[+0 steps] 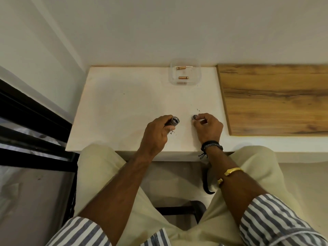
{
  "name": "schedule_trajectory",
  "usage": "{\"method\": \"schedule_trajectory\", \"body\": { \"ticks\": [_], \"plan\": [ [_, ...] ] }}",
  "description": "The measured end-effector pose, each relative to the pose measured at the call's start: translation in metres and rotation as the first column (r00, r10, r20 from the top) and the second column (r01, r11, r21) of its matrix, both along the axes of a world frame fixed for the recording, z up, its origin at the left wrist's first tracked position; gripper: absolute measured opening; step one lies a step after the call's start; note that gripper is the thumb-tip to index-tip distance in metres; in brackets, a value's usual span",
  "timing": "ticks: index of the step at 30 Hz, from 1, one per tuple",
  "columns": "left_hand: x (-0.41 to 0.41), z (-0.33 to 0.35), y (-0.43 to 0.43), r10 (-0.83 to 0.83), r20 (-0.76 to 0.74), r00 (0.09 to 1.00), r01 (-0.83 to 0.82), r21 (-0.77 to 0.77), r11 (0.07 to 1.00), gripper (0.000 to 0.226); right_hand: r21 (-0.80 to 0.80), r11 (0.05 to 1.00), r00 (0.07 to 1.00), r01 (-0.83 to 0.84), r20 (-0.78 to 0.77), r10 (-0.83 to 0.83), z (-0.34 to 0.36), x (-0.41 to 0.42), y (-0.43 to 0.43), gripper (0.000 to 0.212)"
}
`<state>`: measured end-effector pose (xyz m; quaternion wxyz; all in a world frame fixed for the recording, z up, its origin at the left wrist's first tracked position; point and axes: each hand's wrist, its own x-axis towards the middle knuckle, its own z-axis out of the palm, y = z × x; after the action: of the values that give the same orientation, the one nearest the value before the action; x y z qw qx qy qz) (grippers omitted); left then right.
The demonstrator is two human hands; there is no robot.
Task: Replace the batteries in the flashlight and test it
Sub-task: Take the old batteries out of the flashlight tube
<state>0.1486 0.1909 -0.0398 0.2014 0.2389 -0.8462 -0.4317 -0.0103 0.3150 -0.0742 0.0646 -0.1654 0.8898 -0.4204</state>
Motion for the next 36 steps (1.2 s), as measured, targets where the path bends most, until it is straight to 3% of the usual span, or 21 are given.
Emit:
{"method": "schedule_trajectory", "body": {
  "ticks": [3, 5, 7, 9, 12, 16, 20, 23, 25, 27, 30, 33, 36],
  "plan": [
    [-0.002, 0.003, -0.001, -0.008, 0.082, 0.997, 0.016, -0.096, 0.995, 0.027, -0.072, 0.996, 0.998, 0.049, -0.029, -0.051, 0.014, 0.01, -0.002, 0.013],
    [-0.006, 0.011, -0.002, -0.034, 0.145, 0.989, 0.067, -0.231, 0.971, 0.029, -0.255, 0.967, 0.982, 0.026, 0.187, 0.023, 0.025, 0.018, -0.005, 0.012],
    [-0.011, 0.019, -0.005, -0.073, 0.233, 0.97, 0.165, -0.402, 0.901, 0.037, -0.44, 0.898, 0.826, 0.025, 0.515, 0.229, 0.039, 0.026, -0.008, 0.015],
    [-0.016, 0.026, -0.006, -0.11, 0.316, 0.942, 0.271, -0.527, 0.806, 0.047, -0.539, 0.84, 0.646, 0.062, 0.663, 0.378, 0.047, 0.031, -0.008, 0.021],
    [-0.022, 0.036, -0.01, -0.141, 0.394, 0.908, 0.379, -0.634, 0.674, 0.048, -0.576, 0.804, 0.521, 0.148, 0.736, 0.432, 0.049, 0.036, -0.008, 0.023],
    [-0.027, 0.048, -0.018, -0.154, 0.414, 0.897, 0.425, -0.715, 0.555, 0.036, -0.604, 0.764, 0.438, 0.227, 0.764, 0.474, 0.047, 0.034, -0.006, 0.02],
    [-0.031, 0.052, -0.027, -0.128, 0.442, 0.888, 0.436, -0.721, 0.539, 0.031, -0.631, 0.73, 0.415, 0.262, 0.756, 0.506, 0.047, 0.031, -0.002, 0.019],
    [-0.028, 0.048, -0.033, -0.116, 0.409, 0.905, 0.398, -0.72, 0.569, 0.031, -0.62, 0.734, 0.452, 0.279, 0.759, 0.469, 0.047, 0.029, 0.0, 0.022],
    [-0.026, 0.043, -0.036, -0.083, 0.369, 0.926, 0.337, -0.705, 0.624, 0.027, -0.608, 0.742, 0.512, 0.281, 0.749, 0.42, 0.049, 0.027, 0.001, 0.022],
    [-0.024, 0.037, -0.04, -0.032, 0.282, 0.959, 0.206, -0.615, 0.761, 0.025, -0.608, 0.734, 0.564, 0.301, 0.734, 0.377, 0.048, 0.025, 0.002, 0.022],
    [-0.025, 0.032, -0.043, 0.103, 0.113, 0.988, -0.071, -0.256, 0.964, 0.023, -0.612, 0.705, 0.582, 0.358, 0.737, 0.344, 0.046, 0.021, 0.004, 0.021],
    [-0.031, 0.032, -0.044, 0.234, -0.011, 0.972, -0.234, 0.018, 0.972, 0.02, -0.602, 0.694, 0.571, 0.395, 0.753, 0.329, 0.043, 0.021, 0.003, 0.016],
    [-0.039, 0.028, -0.046, 0.276, -0.005, 0.961, -0.275, 0.078, 0.958, 0.023, -0.596, 0.686, 0.56, 0.417, 0.763, 0.323, 0.041, 0.023, 0.001, 0.013]
  ]
}}
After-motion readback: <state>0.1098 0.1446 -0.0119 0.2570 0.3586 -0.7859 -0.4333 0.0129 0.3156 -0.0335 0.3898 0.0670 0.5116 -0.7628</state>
